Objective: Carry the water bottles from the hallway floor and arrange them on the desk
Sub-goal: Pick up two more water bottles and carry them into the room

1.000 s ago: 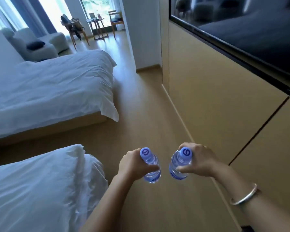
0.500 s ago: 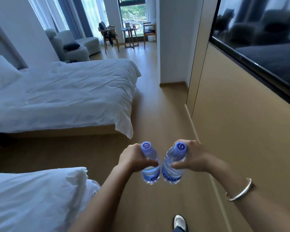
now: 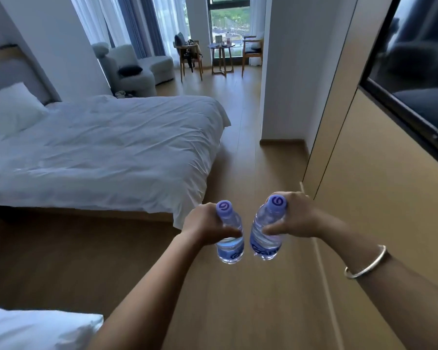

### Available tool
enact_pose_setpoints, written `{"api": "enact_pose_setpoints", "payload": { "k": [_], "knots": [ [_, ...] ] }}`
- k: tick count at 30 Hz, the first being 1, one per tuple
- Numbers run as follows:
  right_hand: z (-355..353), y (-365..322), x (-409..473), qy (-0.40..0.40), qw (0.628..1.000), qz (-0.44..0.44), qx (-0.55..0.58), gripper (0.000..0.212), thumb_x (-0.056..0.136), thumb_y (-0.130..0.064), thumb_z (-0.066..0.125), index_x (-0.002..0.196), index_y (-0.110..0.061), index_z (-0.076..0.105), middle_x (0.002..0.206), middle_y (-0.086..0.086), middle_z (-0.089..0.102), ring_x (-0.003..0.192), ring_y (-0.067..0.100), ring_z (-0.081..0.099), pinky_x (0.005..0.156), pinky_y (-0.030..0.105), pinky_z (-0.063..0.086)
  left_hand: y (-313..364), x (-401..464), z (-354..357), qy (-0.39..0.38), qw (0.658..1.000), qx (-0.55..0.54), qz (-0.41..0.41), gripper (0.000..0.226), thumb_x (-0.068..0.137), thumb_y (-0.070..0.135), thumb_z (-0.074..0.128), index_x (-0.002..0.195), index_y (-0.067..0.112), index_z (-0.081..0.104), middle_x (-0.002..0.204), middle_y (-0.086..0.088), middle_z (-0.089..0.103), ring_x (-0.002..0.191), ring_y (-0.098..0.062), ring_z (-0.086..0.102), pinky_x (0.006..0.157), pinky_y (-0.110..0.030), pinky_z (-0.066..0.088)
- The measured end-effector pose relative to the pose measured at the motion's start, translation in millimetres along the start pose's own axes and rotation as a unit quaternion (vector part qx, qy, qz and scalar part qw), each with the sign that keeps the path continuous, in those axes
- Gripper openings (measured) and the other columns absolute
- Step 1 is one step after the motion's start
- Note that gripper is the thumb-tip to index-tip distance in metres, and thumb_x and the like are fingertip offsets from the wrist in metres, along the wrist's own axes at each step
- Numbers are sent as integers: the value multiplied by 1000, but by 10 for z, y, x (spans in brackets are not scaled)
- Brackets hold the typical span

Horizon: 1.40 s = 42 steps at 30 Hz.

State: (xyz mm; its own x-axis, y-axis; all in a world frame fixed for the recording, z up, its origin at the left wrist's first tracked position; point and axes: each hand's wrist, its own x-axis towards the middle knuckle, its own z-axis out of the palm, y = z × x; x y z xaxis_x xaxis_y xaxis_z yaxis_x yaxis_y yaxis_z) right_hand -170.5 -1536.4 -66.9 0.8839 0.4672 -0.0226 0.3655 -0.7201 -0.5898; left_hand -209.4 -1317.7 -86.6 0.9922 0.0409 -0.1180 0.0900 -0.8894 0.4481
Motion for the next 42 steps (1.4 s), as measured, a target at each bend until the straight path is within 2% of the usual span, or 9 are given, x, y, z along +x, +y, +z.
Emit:
{"api": "enact_pose_setpoints", "payload": {
  "k": [2, 6, 10, 14, 20, 26, 30, 34, 42],
  "knots": [
    [-54, 72, 319, -10, 1000, -4, -5, 39, 50, -49, 75, 75, -23, 60, 74, -7, 64, 74, 21, 61, 72, 38, 50, -26, 316, -56, 7, 1000, -6, 1, 44, 58, 56, 73, 84, 20, 70, 79, 3, 70, 73, -14, 64, 64, -27, 50],
    [-103, 203, 990, -21, 1000, -5, -11, 38, 53, -50, 75, 77, -24, 60, 72, -10, 63, 70, 17, 60, 67, 39, 53, -151, 1029, -137, 7, 1000, -5, -6, 45, 56, 59, 72, 80, 20, 69, 76, 3, 69, 71, -14, 63, 63, -26, 49],
    [-146, 290, 1776, -5, 999, -1, -36, 33, 58, -47, 77, 76, -25, 60, 68, -13, 60, 67, 12, 57, 63, 29, 47, -355, 1861, -275, -5, 1000, -14, 7, 46, 55, 58, 72, 80, 20, 69, 76, 3, 70, 72, -13, 65, 67, -31, 53],
    [-232, 316, 2644, 9, 999, 9, -40, 34, 59, -44, 77, 81, -23, 62, 76, -7, 64, 71, 16, 59, 64, 30, 48, -555, 2731, -520, -12, 999, -13, 27, 42, 58, 54, 74, 80, 19, 70, 77, 1, 70, 73, -16, 65, 68, -31, 53],
    [-388, 349, 3710, 36, 998, 24, -39, 33, 58, -44, 78, 79, -24, 61, 76, -7, 65, 70, 16, 58, 61, 27, 45, -744, 3792, -980, 4, 998, 23, 57, 38, 60, 52, 75, 76, 19, 67, 66, 6, 59, 59, -9, 52, 50, -19, 35],
    [-540, 504, 4645, 30, 999, 25, -34, 32, 59, -46, 79, 78, -33, 55, 72, -15, 60, 64, 7, 54, 53, 16, 39, -882, 4707, -1195, -2, 998, 34, 48, 38, 59, 54, 73, 74, 20, 65, 64, 5, 59, 63, -13, 55, 54, -21, 36],
    [-638, 745, 5290, 39, 999, 26, -25, 31, 59, -44, 78, 77, -27, 60, 72, -10, 63, 65, 12, 55, 56, 24, 43, -906, 5362, -1208, -12, 999, 28, 41, 38, 59, 52, 73, 76, 18, 65, 72, 1, 65, 68, -16, 58, 59, -25, 43],
    [-780, 1083, 6016, 31, 999, 16, -17, 29, 61, -43, 78, 75, -27, 58, 70, -9, 61, 61, 11, 53, 56, 24, 43, -860, 6139, -1193, -9, 999, 30, 41, 39, 59, 51, 73, 77, 17, 66, 75, -1, 67, 66, -15, 56, 57, -23, 39],
    [-1392, 1786, 7542, 17, 999, -16, -22, 31, 66, -43, 78, 79, -32, 53, 65, -20, 52, 58, 3, 51, 54, 13, 37, -630, 7832, -1333, 15, 1000, 24, 0, 38, 56, 54, 75, 61, 22, 54, 58, 8, 53, 62, -15, 53, 51, -22, 34]
  ]
}}
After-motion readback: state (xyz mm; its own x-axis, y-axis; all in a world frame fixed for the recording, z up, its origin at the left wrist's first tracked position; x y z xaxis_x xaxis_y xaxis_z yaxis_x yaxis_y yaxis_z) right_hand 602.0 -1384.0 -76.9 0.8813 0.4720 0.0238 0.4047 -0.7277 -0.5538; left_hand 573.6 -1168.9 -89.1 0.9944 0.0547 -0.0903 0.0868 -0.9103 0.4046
